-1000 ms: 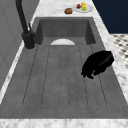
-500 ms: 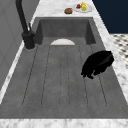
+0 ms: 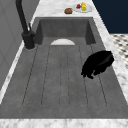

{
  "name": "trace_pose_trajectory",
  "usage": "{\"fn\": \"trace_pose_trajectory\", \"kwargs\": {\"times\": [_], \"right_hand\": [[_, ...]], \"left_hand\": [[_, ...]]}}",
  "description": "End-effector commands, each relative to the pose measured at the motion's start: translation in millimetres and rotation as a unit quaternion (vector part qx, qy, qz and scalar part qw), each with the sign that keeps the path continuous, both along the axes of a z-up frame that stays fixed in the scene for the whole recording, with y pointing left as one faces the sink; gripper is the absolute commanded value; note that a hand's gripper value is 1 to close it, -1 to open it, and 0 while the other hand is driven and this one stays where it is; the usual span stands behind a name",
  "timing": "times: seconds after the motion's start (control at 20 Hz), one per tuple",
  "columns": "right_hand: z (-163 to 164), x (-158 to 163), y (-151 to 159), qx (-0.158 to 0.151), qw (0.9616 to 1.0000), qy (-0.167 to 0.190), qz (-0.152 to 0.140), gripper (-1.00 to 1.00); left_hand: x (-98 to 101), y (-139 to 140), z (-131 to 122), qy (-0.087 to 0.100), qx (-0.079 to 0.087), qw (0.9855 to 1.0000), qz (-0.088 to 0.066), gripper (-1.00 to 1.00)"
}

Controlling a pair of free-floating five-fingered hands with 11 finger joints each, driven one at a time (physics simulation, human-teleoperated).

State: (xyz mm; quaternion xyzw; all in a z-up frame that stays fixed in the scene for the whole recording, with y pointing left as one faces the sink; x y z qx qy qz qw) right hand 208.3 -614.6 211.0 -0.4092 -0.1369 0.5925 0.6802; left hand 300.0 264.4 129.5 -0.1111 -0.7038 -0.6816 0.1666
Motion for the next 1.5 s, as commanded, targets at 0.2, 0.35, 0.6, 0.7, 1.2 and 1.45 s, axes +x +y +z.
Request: {"fn": "trace_pose_trajectory", "kwargs": {"times": [0.2, 0.35, 0.6, 0.7, 1.2, 1.45], "right_hand": [[-3.2, 1.2, -3.4, 0.098, 0.9950, 0.007, 0.020, -1.00], [-4.9, 2.5, -4.4, 0.127, 0.9915, 0.006, 0.028, -1.00], [-12.4, 6.9, -7.9, 0.156, 0.9865, 0.004, 0.050, -1.00], [-11.5, 7.1, -5.9, 0.151, 0.9872, 0.003, 0.050, -1.00], [-20.1, 1.2, 14.1, 0.166, 0.9840, 0.010, 0.062, -1.00], [-18.8, -1.9, 29.9, 0.170, 0.9827, 0.023, 0.069, -1.00]], "left_hand": [[0.0, 0.0, 0.0, 0.000, 0.000, 1.0000, 0.000, 0.00], [0.0, 0.0, 0.0, 0.000, 0.000, 1.0000, 0.000, 0.00], [0.0, 0.0, 0.0, 0.000, 0.000, 1.0000, 0.000, 0.00], [0.0, 0.0, 0.0, 0.000, 0.000, 1.0000, 0.000, 0.00], [0.0, 0.0, 0.0, 0.000, 0.000, 1.0000, 0.000, 0.00], [0.0, 0.0, 0.0, 0.000, 0.000, 1.0000, 0.000, 0.00]]}}
